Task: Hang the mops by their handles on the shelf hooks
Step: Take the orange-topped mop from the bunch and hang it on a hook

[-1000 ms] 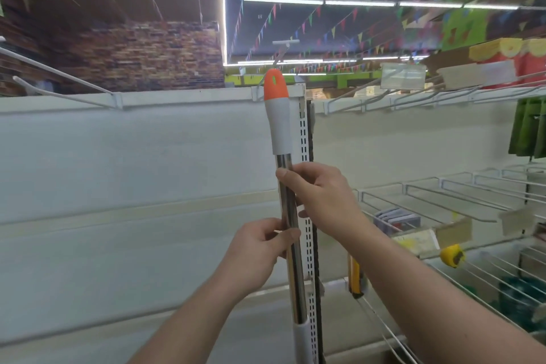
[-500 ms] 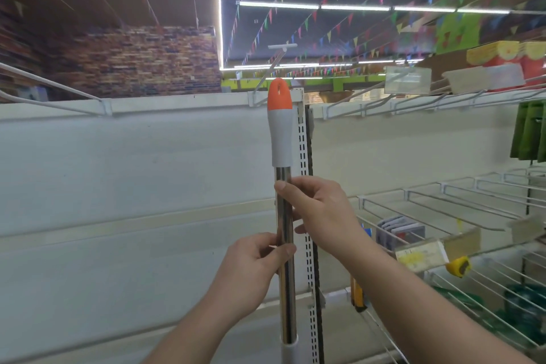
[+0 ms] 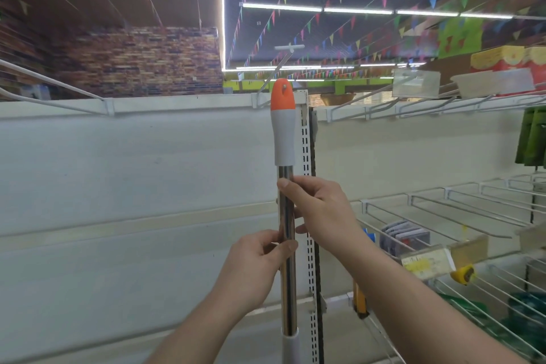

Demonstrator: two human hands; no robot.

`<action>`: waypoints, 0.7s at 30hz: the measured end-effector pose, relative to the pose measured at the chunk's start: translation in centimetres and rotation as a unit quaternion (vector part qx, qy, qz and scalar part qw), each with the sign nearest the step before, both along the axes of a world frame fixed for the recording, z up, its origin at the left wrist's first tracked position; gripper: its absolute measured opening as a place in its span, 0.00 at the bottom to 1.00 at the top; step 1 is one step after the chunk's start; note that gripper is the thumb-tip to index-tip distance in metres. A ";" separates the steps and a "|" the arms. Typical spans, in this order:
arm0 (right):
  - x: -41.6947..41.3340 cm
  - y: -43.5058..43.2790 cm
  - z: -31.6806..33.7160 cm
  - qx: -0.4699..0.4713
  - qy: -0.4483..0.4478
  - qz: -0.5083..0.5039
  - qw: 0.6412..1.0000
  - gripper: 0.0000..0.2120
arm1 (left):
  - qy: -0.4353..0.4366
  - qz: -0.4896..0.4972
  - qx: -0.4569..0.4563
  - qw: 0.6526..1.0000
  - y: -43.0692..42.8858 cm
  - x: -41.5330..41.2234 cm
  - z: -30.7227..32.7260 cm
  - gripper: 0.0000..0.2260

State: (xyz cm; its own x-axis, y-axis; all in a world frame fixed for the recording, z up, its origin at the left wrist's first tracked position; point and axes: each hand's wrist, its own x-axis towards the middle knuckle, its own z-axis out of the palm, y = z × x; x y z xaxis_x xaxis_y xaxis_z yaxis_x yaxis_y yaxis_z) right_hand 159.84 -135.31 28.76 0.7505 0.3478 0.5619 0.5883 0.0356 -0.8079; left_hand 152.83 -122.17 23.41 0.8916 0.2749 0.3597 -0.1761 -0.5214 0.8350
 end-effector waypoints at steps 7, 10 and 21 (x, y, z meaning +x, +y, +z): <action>1.7 1.4 -1.0 -0.022 0.007 -0.022 1.000 0.28 | 0.017 0.012 -0.006 1.000 0.5 1.5 -0.8 0.07; 2.4 1.8 -1.1 -0.027 0.011 -0.025 0.999 0.29 | 0.015 0.015 -0.006 1.000 0.8 2.2 -1.0 0.08; 4.4 3.7 -0.6 -0.038 0.010 -0.027 0.999 0.28 | 0.013 0.032 -0.013 0.999 1.9 4.5 -1.3 0.07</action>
